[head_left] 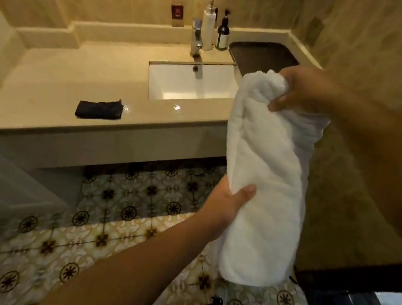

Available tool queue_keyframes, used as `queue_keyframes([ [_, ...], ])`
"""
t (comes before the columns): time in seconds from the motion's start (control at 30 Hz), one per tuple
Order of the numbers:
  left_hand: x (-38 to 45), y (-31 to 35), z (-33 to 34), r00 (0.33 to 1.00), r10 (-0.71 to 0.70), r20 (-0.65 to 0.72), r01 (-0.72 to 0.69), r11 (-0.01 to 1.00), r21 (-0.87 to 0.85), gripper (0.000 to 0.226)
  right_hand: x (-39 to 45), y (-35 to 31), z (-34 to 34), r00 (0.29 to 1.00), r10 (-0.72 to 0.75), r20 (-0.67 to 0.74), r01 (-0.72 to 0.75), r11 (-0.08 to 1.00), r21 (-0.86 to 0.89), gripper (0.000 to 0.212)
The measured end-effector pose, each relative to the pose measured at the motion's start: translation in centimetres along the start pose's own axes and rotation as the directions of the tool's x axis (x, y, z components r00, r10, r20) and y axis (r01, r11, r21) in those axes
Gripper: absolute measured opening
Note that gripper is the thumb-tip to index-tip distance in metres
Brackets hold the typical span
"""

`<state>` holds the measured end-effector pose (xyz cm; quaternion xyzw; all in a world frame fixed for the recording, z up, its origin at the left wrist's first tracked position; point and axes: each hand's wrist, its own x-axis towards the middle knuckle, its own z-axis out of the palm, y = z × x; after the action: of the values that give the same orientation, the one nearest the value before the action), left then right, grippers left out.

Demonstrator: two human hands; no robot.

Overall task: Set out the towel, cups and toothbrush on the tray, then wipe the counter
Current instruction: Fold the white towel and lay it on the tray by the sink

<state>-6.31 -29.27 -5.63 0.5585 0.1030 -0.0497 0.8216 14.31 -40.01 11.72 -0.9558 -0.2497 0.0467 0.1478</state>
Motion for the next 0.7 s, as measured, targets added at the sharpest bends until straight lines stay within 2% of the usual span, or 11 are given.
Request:
queue_keyframes([
  [0.1, 5.4, 0.7, 2.2, 1.0, 0.002, -0.028, -0.002, 1.0, -0.003, 0.043, 4.8, 3.2, -1.5, 1.0, -0.013, 0.014, 0.013, 0.999, -0.03, 0.042],
  [0.3, 14.8, 2.5, 4.0, 1.0, 0.016, 0.012, -0.015, 0.999, -0.036, 0.041, 13.5, 7.9, -3.1, 0.998, -0.026, 0.054, 0.029, 0.998, -0.059, 0.038],
  [0.47, 24.0, 3.7, 4.1, 0.996, 0.013, 0.091, -0.01, 0.999, -0.03, 0.043, 21.2, 12.1, -3.9, 0.999, 0.02, 0.041, -0.017, 0.996, -0.092, 0.053],
  [0.57, 29.7, 4.6, 4.3, 0.996, -0.02, 0.092, 0.019, 1.0, 0.009, 0.054, 25.7, 15.0, -4.3, 0.997, 0.077, 0.031, -0.073, 0.989, -0.126, 0.06],
  [0.7, 36.2, 5.6, 4.7, 0.991, -0.044, 0.128, 0.043, 0.999, 0.015, 0.069, 31.4, 18.0, -4.6, 0.994, 0.106, 0.036, -0.101, 0.987, -0.128, 0.059],
])
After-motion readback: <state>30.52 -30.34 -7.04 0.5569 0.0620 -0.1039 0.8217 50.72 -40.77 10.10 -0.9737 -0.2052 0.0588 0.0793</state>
